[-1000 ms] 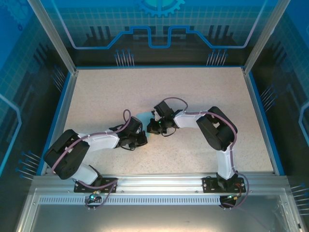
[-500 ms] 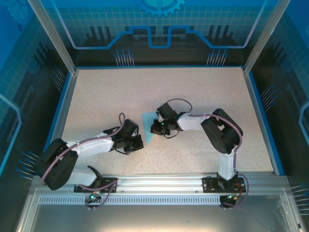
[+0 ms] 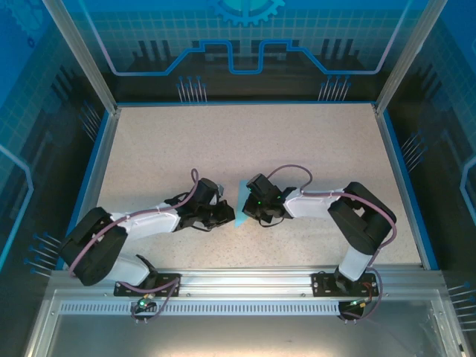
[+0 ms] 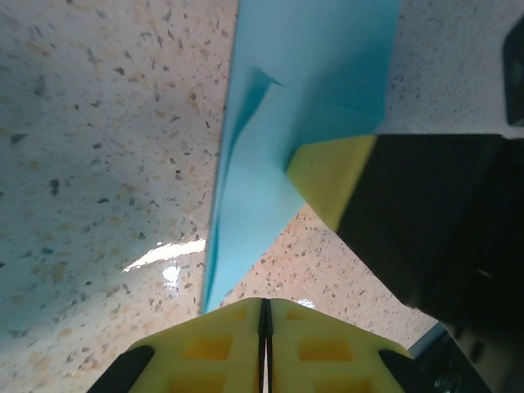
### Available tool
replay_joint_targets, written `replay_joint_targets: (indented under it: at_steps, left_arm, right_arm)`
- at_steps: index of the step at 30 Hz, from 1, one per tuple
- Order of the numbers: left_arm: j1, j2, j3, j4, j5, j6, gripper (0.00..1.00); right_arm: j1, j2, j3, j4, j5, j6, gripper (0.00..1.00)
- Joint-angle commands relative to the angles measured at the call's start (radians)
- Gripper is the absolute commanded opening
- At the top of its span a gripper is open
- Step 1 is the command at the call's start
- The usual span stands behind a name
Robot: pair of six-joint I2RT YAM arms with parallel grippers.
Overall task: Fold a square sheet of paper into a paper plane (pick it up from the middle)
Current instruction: Third fold the triangle at the center of the table, then fourth fold the wing at the center of the table.
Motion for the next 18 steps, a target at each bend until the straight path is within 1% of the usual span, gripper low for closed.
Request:
replay_joint_targets:
  at_steps: [1, 6, 18]
  left_arm:
    - [-0.01, 0.053, 0.033, 0.066, 0.029, -0.02, 0.09]
    - [-0.012, 0.111, 0.061, 0.097, 0.042, -0.021, 0.08]
    - [-0.031, 0.175, 0.063, 0.11, 0.075, -0.031, 0.07]
  right_arm:
    - [0.001, -0.022, -0.03, 0.004, 0.022, 0.025, 0.02]
    - [-0.015, 0.001, -0.013, 0.083, -0.065, -0.034, 0.05]
    - [-0.044, 0.023, -0.016, 0.099, -0.099, -0.049, 0.04]
